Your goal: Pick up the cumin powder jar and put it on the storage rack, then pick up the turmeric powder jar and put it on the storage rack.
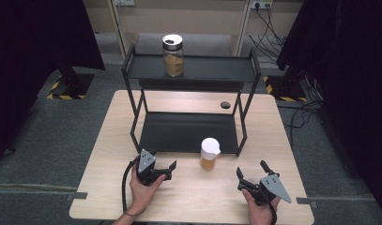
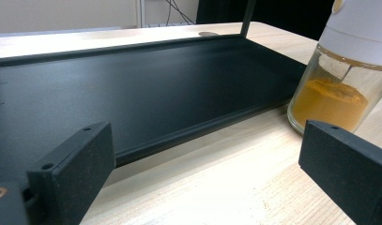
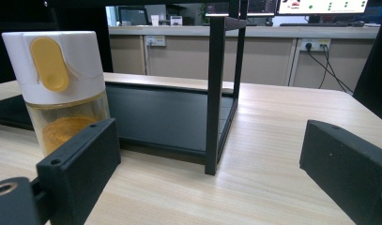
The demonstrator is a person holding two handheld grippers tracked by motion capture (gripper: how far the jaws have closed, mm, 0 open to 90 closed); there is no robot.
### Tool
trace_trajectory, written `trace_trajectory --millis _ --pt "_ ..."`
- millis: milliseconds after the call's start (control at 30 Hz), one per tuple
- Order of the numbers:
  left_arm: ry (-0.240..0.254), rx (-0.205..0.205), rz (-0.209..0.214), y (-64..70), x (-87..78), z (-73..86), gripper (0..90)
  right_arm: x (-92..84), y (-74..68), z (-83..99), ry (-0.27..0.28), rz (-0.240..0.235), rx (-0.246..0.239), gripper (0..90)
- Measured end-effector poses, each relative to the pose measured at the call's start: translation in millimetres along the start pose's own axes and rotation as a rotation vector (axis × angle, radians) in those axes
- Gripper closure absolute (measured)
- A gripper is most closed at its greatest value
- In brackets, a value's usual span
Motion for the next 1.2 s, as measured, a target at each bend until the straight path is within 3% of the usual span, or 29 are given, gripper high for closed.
trace_trajectory --millis 400,833,1200 --pt "0.006 -0.017 0.002 -1.4 1.1 0.2 3.3 -0.4 1.7 -0.1 0.002 -0.004 0.014 5.7" --pt "0.010 0.001 -0.001 -0.6 -0.1 -0.9 3.3 -0.4 1.8 -0.1 0.000 -0.007 0.008 5.6" --pt "0.022 -0.008 0.009 -0.5 0.2 -0.2 3.5 -0.4 1.9 -0.2 0.000 -0.008 0.008 5.6"
Point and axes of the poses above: each handheld gripper's, and its own axes: x roughly forward along the jaws, z roughly out of its underside, y roughly to its right, the point moved 7 cm from there along x, roughly forward along the jaws, and after that the axes turned 12 degrees about -z, right-handed, at the moved point
